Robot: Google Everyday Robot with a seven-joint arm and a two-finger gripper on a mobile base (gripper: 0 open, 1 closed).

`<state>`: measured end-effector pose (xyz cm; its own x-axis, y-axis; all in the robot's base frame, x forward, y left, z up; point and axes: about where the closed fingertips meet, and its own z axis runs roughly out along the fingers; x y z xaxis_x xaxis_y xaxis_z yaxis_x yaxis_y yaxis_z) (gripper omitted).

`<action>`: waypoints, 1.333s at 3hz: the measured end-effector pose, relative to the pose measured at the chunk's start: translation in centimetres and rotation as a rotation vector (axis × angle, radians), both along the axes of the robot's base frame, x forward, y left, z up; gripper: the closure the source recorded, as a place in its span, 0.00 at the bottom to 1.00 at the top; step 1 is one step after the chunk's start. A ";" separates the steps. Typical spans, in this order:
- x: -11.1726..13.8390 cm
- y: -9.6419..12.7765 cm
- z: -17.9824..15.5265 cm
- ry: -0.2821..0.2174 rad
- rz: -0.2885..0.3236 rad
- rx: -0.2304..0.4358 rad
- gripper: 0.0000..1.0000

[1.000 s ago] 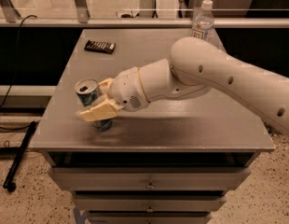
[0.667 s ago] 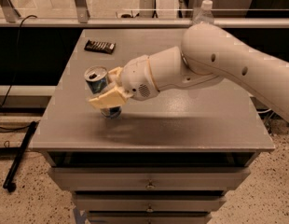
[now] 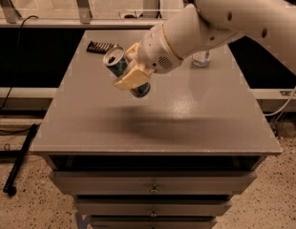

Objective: Knock redbull can over

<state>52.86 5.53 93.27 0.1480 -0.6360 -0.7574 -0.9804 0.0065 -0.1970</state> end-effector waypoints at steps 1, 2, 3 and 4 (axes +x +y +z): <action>2.7 -2.8 -2.4 -0.061 -0.024 -0.253 0.97; 4.2 -4.3 -4.3 -0.071 -0.051 -0.394 0.74; 4.4 -4.3 -6.4 -0.059 -0.054 -0.490 0.51; 4.2 -4.3 -7.9 -0.042 -0.050 -0.545 0.27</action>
Offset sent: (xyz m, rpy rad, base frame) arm 0.0606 -0.0640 -0.0623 -0.5596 -0.0806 -0.0892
